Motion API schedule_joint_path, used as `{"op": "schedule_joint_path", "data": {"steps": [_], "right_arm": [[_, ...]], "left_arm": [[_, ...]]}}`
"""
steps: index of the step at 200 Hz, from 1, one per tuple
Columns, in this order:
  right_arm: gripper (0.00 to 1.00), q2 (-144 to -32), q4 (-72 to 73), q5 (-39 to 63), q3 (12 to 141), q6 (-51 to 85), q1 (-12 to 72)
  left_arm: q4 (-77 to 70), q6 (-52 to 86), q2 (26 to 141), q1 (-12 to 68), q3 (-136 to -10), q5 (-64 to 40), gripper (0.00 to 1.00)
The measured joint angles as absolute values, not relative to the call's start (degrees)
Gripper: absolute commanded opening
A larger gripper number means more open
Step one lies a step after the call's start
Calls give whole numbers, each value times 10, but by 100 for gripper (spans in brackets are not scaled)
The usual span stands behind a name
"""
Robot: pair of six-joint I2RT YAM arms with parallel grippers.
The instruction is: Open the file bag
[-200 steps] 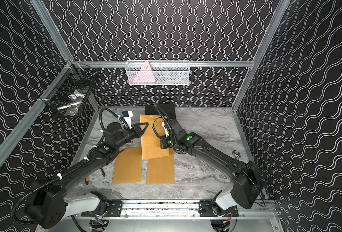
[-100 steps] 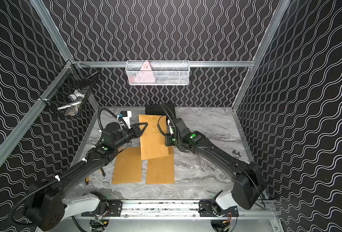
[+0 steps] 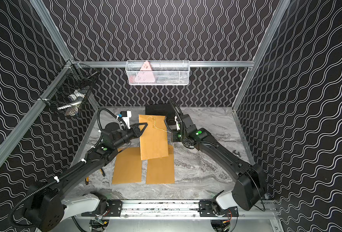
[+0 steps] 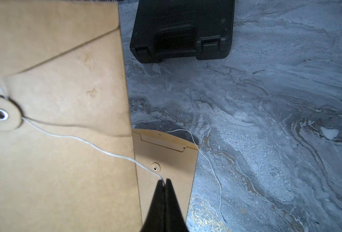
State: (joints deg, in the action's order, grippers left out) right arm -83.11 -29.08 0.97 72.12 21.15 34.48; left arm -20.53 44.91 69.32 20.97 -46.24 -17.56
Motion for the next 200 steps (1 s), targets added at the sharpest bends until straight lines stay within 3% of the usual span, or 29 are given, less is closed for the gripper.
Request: {"op": "schedule_joint_path", "data": {"steps": [200], "right_arm": [[0, -940, -321, 50, 927, 163, 364]], "left_arm": [[-230, 466, 680, 247, -394, -201, 0]]}}
